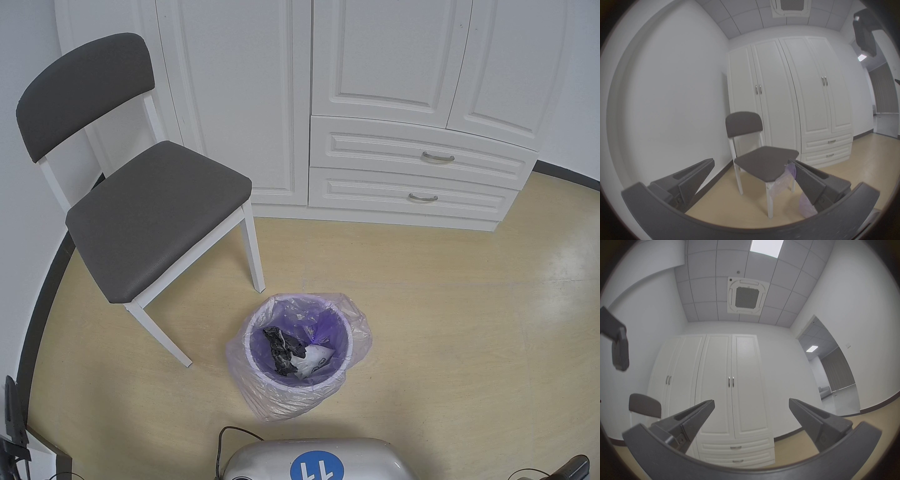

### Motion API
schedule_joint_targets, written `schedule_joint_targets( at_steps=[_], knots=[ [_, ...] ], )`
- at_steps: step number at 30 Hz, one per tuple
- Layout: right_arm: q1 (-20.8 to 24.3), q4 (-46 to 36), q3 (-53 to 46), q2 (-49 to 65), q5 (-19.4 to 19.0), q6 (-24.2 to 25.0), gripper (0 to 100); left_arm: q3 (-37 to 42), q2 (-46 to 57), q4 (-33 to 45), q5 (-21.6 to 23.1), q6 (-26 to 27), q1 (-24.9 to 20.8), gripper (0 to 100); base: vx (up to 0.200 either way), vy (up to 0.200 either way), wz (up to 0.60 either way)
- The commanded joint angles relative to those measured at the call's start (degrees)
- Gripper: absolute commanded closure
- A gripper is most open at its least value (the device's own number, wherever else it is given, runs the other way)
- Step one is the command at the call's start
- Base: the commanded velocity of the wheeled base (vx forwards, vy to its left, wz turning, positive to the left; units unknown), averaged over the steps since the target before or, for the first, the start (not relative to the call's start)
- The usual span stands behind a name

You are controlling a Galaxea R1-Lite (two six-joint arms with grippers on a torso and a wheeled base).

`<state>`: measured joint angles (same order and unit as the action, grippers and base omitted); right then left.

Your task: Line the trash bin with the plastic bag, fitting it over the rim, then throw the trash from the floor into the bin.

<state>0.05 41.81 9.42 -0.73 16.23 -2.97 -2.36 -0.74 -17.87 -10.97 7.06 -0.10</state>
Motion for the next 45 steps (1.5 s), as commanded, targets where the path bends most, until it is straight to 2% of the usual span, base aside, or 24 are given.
schedule_joint_targets(
  at_steps=[1, 4, 7, 9, 12, 20, 24, 27, 29, 38, 41, 43, 45],
  knots=[
    [0.0, 1.4, -8.3, 0.7, -0.1, -0.3, 0, 2.2, 0.6, 9.0, -0.2, -0.3, 0.1, 0, 0.0, 0.0, 0.0],
    [0.0, 1.2, -9.3, 0.7, 0.5, -0.1, 0, 2.2, 0.6, 14.1, -0.3, -0.5, 0.0, 0, 0.0, 0.0, 0.0],
    [0.0, 0.4, -9.3, 0.7, 0.6, -0.2, 0, 2.2, 0.5, 14.1, -0.2, -0.5, 0.1, 0, 0.0, 0.0, 0.0],
    [0.0, -3.1, -9.4, 0.7, 0.6, -0.6, 0, 2.3, 0.5, 14.1, -0.2, 0.0, 0.1, 0, 0.0, 0.0, 0.0],
    [0.0, -5.3, -9.4, 0.7, 3.3, -1.0, 0, 2.3, 0.5, 14.2, 0.1, -0.5, 0.0, 0, 0.0, 0.0, 0.0],
    [0.0, -7.3, -9.4, 0.7, 5.5, -0.7, 0, 2.1, 0.5, 14.6, 1.0, 0.0, 0.0, 0, 0.0, 0.0, 0.0],
    [0.0, -8.4, -9.4, 0.7, 5.5, -1.0, 0, 2.3, 0.5, 14.8, 3.0, -0.9, 0.0, 0, 0.0, 0.0, 0.0],
    [0.0, -9.8, -9.4, 0.7, 5.4, -1.1, 0, 2.4, 0.6, 15.0, 5.1, -5.2, 0.0, 0, 0.0, 0.0, 0.0],
    [0.0, -11.3, -9.4, 0.7, 5.4, -1.1, 0, 2.4, 0.6, 15.1, 6.0, -6.1, 0.0, 0, 0.0, 0.0, 0.0],
    [0.0, -21.2, -9.4, 0.7, 4.8, -1.0, 0, 2.3, 0.5, 15.4, 6.7, -6.2, 0.0, 0, 0.0, 0.0, 0.0],
    [0.0, -24.4, -9.4, 0.7, 4.4, -0.9, 0, 2.4, 0.7, 16.1, 9.5, -6.9, 0.1, 0, 0.0, 0.0, 0.0],
    [0.0, -27.8, -9.4, 0.7, 2.8, -0.8, 0, 1.8, 0.7, 19.6, 13.2, -5.1, 0.0, 0, 0.0, 0.0, 0.0],
    [0.0, -30.2, -9.4, 0.7, 1.8, -0.7, 0, 1.9, 0.7, 19.0, 12.8, -4.9, 0.0, 0, 0.0, 0.0, 0.0]
  ],
)
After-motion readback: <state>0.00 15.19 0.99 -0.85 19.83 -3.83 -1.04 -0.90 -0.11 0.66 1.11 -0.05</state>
